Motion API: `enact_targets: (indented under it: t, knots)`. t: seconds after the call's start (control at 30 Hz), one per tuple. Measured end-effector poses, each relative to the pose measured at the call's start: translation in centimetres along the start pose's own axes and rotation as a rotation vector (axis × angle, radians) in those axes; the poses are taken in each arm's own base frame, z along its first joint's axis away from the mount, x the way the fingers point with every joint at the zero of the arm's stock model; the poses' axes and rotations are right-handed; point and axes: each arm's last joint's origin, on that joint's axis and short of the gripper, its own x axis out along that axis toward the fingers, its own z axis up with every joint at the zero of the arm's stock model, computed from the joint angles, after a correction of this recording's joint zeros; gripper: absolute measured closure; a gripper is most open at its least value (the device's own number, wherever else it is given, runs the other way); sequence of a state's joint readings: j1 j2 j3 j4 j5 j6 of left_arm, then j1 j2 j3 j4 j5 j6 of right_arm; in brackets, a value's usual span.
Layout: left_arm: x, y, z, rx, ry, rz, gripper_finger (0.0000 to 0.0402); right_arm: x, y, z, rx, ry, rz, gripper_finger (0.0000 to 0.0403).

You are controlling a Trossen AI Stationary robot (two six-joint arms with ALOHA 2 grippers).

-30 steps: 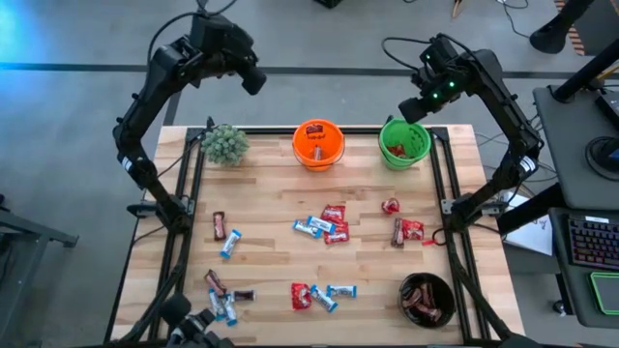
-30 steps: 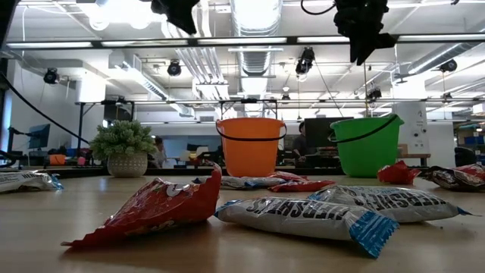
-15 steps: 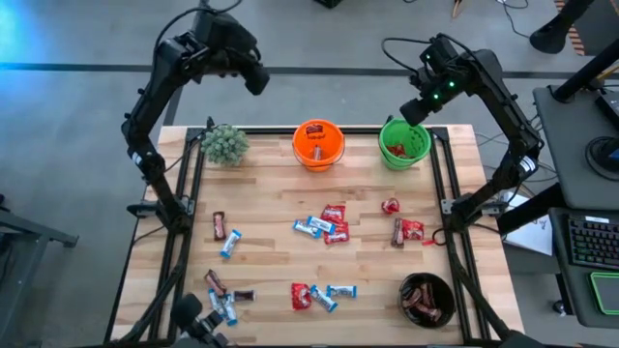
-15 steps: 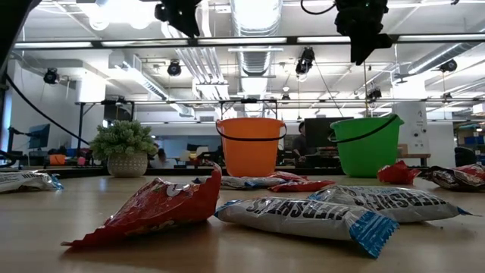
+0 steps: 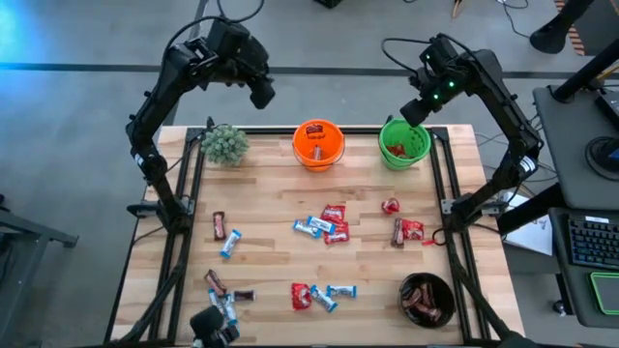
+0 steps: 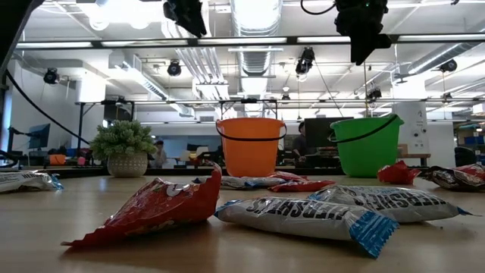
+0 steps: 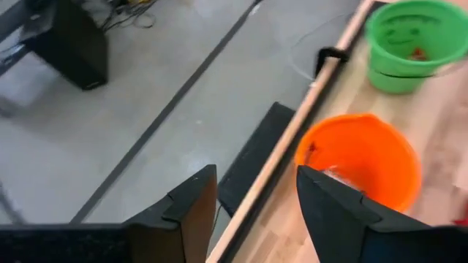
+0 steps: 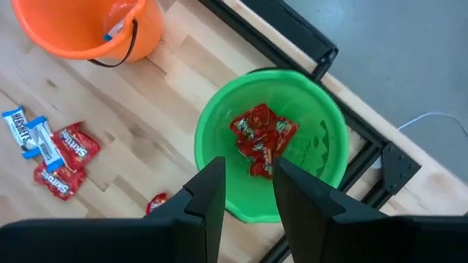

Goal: Organize candy in baskets
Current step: Put the brown chocolate bar into the black bucket

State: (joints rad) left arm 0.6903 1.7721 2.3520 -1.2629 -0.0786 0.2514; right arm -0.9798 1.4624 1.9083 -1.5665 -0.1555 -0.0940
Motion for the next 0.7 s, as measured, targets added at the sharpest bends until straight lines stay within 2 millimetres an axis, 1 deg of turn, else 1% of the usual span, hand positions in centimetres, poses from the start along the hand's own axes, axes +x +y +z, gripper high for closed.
enact_targets:
  t: [0.2, 0.3, 0.5, 0.7]
  knots:
    - [-0.2, -1.5, 0.4, 0.042, -0.015, -0.054, 0.0242, -0.5, 0.2, -0.4, 0.072, -0.012, 0.002, 0.03]
    - [-0.5, -2.1, 0.4, 0.098, -0.015, -0.068, 0.0242, -0.9, 0.5, -0.7, 0.09, -0.024, 0.006, 0.03]
    - [-1.0, -3.0, -0.6, 0.148, 0.089, -0.116, 0.0242, -1.1, 1.6, -0.9, 0.103, -0.028, 0.03, 0.0296]
    - [-2.0, -3.8, -1.4, 0.152, 0.156, -0.15, 0.0242, -1.0, 3.1, -0.9, 0.063, -0.021, 0.054, 0.0304]
